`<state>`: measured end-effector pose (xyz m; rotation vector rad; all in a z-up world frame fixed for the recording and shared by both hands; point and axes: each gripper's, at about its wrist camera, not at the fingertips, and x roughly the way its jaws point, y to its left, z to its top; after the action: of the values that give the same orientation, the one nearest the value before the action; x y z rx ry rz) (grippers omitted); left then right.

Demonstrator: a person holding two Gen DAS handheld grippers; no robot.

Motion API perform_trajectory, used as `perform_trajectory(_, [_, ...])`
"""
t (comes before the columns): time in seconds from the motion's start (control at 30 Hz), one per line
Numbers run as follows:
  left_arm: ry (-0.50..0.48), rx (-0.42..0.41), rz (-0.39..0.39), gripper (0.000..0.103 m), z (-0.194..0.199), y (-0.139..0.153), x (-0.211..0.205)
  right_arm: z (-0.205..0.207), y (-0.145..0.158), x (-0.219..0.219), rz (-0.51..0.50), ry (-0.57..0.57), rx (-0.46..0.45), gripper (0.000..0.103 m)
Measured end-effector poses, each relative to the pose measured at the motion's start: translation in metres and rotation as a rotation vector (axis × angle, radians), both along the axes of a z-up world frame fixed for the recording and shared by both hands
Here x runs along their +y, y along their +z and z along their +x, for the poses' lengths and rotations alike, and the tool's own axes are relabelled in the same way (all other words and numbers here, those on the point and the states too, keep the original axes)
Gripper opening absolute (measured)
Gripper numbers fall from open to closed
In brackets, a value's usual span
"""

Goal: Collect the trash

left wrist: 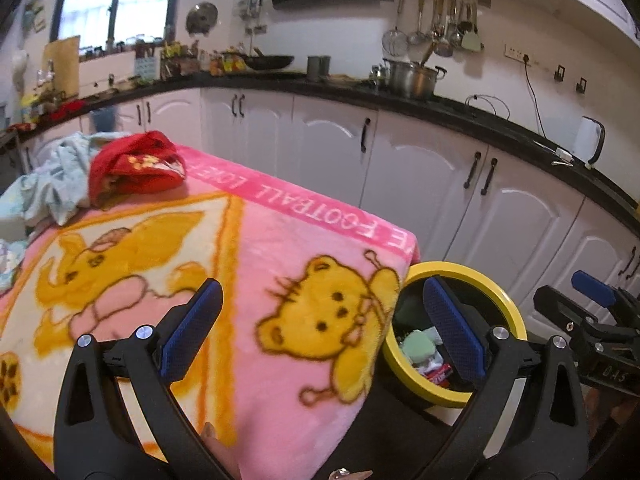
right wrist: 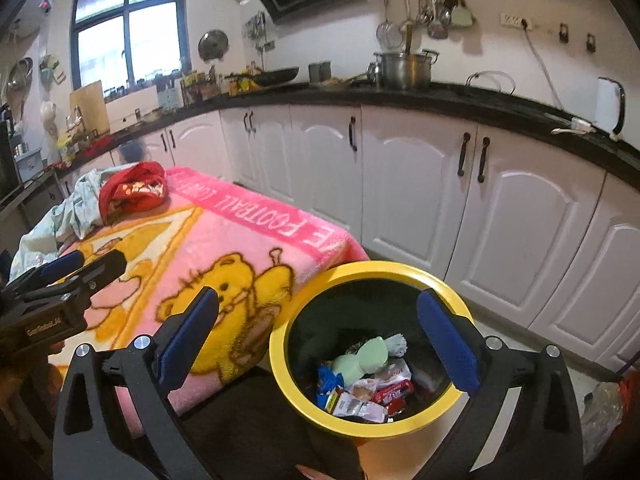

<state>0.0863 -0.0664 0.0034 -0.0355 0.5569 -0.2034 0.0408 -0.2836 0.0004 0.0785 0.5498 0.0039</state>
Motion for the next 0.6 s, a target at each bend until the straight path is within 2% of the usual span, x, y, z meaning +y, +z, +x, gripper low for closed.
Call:
perform_trajectory(0.3, [0.028, -0.097, 0.031, 0.092, -0.036, -0.006, 0.011, -0.033, -0.009, 0.022, -0.065, -0.009, -0.130, 0.097])
perform_trajectory(0.6, [0.045, -0.184, 0.034, 0.092, -0.065, -0.011, 0.019, -0.067, -0.027, 0.033, -0.082, -0.034, -0.218, 0.097])
